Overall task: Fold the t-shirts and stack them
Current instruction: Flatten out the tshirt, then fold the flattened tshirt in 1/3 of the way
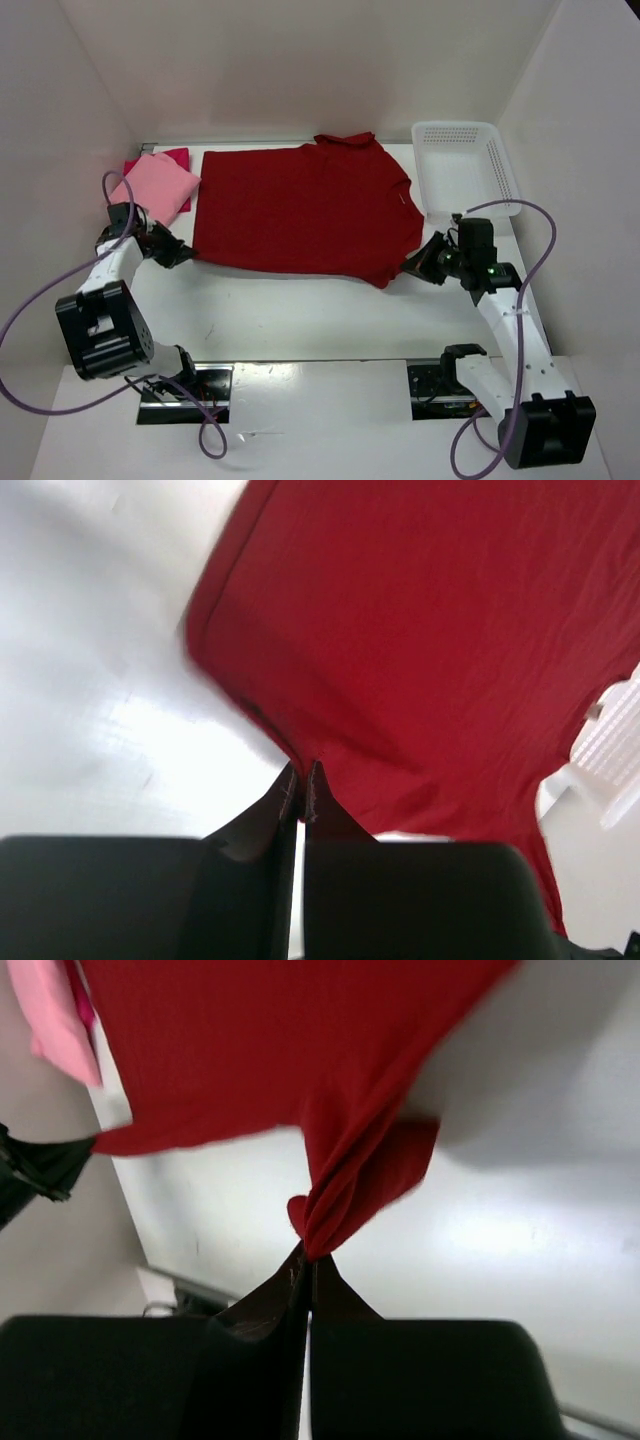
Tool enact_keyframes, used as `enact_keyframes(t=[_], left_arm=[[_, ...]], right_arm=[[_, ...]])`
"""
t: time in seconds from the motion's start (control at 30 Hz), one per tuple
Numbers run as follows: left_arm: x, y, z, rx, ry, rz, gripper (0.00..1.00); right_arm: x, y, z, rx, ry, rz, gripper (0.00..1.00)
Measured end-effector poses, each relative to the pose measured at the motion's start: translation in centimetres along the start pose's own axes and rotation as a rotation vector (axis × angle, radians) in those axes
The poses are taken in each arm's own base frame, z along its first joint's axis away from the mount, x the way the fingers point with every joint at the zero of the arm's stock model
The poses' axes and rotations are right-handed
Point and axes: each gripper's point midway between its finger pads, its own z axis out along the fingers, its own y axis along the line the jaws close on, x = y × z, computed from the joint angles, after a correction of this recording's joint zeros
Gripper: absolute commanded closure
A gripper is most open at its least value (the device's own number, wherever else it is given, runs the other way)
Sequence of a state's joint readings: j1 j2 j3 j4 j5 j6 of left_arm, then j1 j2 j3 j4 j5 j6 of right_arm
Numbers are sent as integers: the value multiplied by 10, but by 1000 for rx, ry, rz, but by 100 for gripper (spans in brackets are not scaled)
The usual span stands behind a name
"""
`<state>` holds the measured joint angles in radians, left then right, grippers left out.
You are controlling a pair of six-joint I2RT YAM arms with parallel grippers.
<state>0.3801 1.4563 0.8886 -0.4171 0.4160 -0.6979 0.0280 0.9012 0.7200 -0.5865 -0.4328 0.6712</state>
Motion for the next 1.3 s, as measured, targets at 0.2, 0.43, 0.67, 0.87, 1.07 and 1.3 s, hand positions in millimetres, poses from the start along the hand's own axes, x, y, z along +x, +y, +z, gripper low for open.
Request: enact_keyframes(t=[0.2,0.43,0.67,0.87,1.07,1.3], left_arm=[[19,12,-39,-17,-22,-2,100],[6,6,-27,-12,16,-45,100],[-31,-25,3,28,7,-76,100],[-59,-54,21,68,-26,-69,100],[-83,-63,46,61,-37,-78,100],[-90,-60,87,19,-11,-93,92]], right_arm=[[47,3,-32,-9,54,48,100],[28,2,-8,71,80,84,100],[-30,-10,71,202,80,55,100],[-95,4,96,203,-27,8,100],[-146,4,115,218,-104,-18,100],[-177,-2,157,240,-97,-34,100]])
